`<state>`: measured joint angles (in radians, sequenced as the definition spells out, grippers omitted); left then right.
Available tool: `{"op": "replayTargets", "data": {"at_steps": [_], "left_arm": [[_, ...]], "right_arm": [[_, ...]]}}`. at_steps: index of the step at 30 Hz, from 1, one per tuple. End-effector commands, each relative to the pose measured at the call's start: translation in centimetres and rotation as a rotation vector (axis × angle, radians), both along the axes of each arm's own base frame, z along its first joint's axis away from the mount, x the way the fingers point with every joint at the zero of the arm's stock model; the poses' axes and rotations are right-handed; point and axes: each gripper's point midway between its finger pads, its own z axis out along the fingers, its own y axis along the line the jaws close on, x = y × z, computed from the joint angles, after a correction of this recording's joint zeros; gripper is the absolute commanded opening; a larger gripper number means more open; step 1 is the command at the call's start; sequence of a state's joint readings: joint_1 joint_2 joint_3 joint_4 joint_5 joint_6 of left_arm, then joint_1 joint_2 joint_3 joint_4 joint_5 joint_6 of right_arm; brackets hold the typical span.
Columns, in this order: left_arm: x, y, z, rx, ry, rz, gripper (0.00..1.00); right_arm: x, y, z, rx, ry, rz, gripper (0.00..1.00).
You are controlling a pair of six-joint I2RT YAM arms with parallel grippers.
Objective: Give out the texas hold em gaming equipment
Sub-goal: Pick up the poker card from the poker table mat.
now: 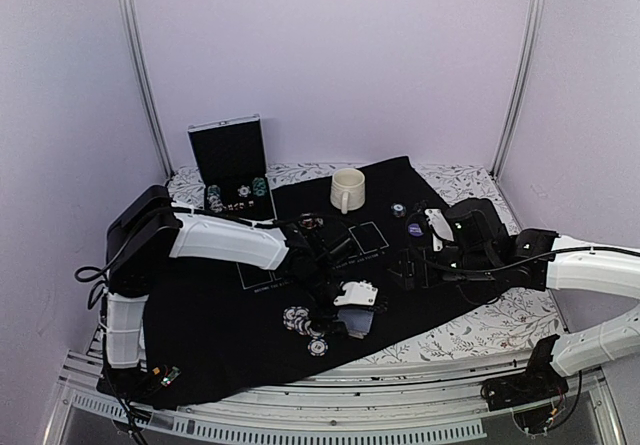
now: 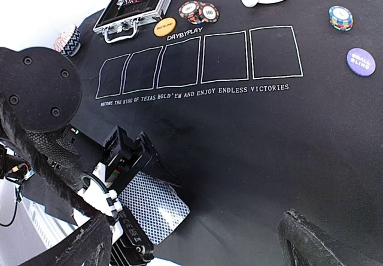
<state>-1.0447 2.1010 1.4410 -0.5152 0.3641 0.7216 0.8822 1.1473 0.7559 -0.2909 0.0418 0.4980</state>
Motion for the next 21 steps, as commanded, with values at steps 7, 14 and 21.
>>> {"op": "replayTargets", "data": {"at_steps": [7, 14, 21], "left_arm": [[-1.0, 0.4, -0.6, 0.035, 0.009, -0.040, 0.69], [-0.4, -0.3, 2.0, -0.003, -0.008, -0.002, 0.56], [0.6, 1.7, 7.6, -0.038, -0.043, 0.186, 0.55]], "right_arm": [[0.1, -0.5, 0.1, 0.000, 0.001, -0.011, 0.99], [0.3, -0.8, 0.9, 0.023, -0.012, -0.031, 0.99], [0.7, -0.1, 3.4, 0.080, -0.040, -0.008, 0.99]]}}
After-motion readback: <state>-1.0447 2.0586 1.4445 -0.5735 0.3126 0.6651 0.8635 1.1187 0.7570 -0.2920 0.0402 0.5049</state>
